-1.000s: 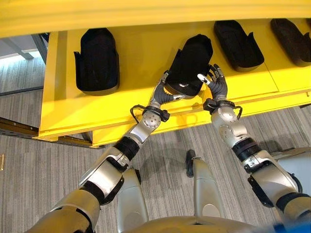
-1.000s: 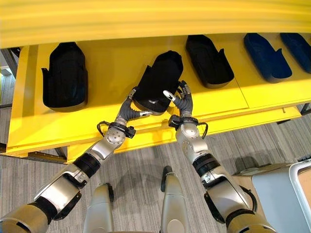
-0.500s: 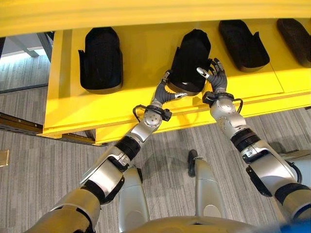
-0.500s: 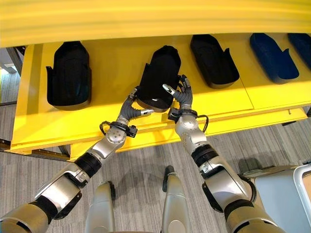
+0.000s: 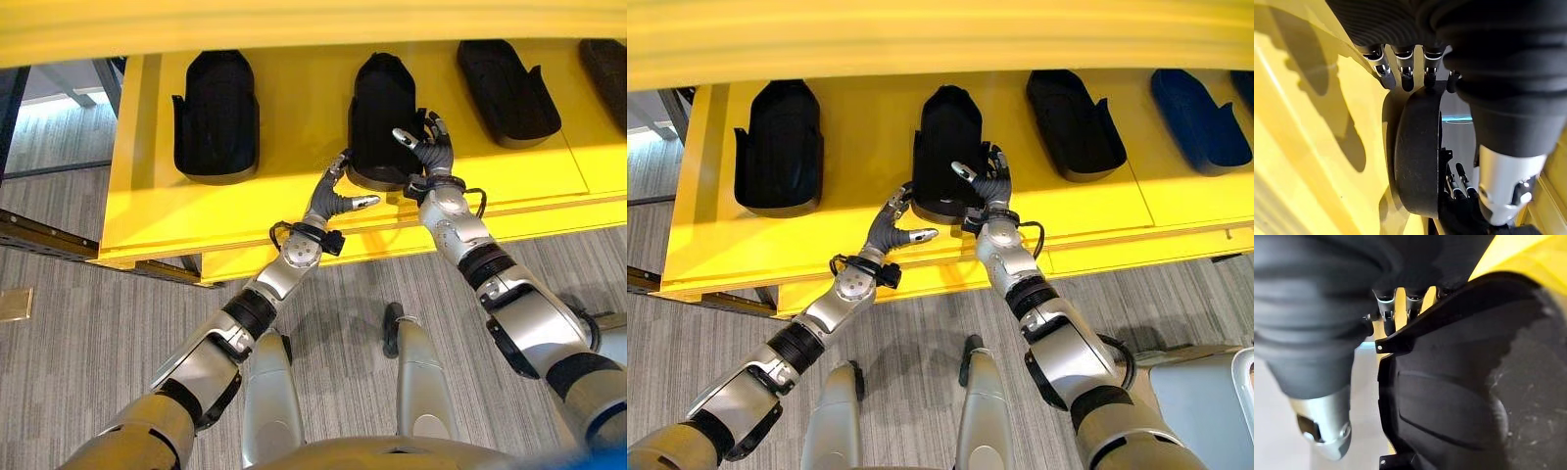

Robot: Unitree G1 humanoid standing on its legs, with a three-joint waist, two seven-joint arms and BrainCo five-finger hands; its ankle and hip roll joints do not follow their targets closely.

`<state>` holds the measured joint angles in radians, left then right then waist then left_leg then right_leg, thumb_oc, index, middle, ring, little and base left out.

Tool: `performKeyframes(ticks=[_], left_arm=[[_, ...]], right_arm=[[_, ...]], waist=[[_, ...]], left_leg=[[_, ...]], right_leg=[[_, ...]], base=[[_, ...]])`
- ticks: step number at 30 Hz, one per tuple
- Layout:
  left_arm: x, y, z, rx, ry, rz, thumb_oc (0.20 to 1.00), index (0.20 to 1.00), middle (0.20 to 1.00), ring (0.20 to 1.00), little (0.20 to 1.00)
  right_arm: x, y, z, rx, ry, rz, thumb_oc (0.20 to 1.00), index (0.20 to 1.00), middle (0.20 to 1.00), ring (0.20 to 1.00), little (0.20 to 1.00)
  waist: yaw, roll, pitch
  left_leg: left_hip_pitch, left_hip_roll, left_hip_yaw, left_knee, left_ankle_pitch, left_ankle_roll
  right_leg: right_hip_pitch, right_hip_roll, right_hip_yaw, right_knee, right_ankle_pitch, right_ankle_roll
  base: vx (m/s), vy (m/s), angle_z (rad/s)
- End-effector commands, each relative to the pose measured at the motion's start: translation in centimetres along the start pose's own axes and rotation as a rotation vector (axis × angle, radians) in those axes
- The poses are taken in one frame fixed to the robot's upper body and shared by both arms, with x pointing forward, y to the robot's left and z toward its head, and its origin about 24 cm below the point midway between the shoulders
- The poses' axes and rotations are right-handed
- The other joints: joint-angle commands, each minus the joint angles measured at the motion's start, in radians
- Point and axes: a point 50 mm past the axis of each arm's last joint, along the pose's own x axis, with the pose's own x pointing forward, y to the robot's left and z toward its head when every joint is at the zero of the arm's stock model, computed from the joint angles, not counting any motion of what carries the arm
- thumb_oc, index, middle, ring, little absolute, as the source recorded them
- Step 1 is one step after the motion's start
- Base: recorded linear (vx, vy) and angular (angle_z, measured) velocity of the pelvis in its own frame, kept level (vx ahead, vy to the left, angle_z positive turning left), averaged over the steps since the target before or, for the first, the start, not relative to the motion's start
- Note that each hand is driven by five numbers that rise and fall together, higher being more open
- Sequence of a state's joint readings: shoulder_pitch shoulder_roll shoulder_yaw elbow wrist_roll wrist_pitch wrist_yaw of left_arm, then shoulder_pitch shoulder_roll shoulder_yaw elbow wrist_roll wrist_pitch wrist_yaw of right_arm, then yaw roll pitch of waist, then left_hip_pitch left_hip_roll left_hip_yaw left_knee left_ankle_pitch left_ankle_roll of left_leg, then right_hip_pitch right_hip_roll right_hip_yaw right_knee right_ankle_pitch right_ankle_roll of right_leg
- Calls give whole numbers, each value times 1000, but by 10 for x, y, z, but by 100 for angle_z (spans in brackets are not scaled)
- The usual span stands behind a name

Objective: Move parts from the plastic box to the shelf.

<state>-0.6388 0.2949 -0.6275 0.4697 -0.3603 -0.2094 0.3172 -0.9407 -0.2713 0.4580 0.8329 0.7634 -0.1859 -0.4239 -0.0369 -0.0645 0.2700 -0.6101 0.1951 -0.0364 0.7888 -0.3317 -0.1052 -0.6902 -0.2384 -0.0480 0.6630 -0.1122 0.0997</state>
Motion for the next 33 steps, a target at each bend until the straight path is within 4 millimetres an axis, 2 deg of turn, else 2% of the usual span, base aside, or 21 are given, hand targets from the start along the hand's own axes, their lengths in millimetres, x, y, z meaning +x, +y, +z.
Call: performKeyframes(ticks=[1, 14, 33], left_arm=[[-21, -15, -31, -1, 135, -89, 1000, 1000, 1000, 1000, 1000], [-21, -8, -16, -28, 63, -86, 1000, 1000, 1000, 1000, 1000], [-21, -6, -11, -41, 42, -104, 1000, 1000, 1000, 1000, 1000]], right_arm=[[9, 41, 52, 67, -144, 97, 1000, 1000, 1000, 1000, 1000], [17, 55, 68, 33, -150, 86, 1000, 1000, 1000, 1000, 1000], [21, 65, 90, 23, -189, 100, 1000, 1000, 1000, 1000, 1000]], waist=[[24, -12, 41], [43, -7, 36], [55, -7, 28]], left_leg=[[-81, -19, -12, -72, 156, 51], [-90, -22, -18, -71, 159, 53], [-107, -30, -22, -77, 165, 53]], right_leg=[[81, -23, 8, 55, -64, -28], [74, -24, 5, 61, -69, -28], [57, -28, -3, 72, -72, -28]], base=[[1, -1, 4], [0, 0, 0], [3, 0, 1]])
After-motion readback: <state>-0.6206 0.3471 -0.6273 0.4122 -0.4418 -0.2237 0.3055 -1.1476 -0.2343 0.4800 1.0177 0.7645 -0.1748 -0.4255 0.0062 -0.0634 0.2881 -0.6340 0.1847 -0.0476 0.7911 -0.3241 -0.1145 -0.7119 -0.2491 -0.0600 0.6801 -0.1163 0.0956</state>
